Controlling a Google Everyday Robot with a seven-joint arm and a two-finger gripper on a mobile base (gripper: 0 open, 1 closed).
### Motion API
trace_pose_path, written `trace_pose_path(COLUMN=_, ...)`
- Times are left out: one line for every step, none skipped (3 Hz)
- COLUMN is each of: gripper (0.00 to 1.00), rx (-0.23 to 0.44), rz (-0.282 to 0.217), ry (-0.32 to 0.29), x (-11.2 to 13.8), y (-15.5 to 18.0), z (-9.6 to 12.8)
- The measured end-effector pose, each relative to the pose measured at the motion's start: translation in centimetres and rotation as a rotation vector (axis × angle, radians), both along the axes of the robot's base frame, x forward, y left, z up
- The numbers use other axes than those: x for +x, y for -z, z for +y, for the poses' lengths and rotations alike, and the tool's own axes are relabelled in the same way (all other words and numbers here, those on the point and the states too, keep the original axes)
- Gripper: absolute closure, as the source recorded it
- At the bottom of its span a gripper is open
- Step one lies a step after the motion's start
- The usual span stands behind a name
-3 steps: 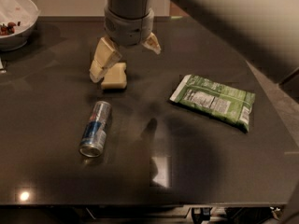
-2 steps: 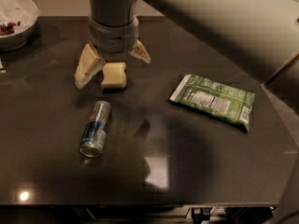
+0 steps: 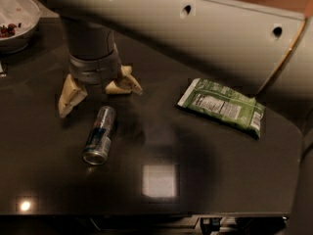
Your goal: Pick redbull can
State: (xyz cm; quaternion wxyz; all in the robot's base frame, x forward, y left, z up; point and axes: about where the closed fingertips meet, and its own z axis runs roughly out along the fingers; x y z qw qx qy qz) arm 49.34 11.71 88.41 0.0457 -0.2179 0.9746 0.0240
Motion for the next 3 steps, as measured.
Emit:
trace_pose_path(gripper=0.00, rx=-0.044, rz=0.041, ry=0.055, x=-2.1, y=2.1, z=0.8)
trace_pose_path(gripper=0.00, rx=-0.067, rz=0.083, ry=0.108, x=-3.5, y=4.1, z=1.1)
trace_pose_path(gripper=0.00, rx=-0.081, rz=0.108, ry=0.154, x=-4.0, y=5.4, z=0.8)
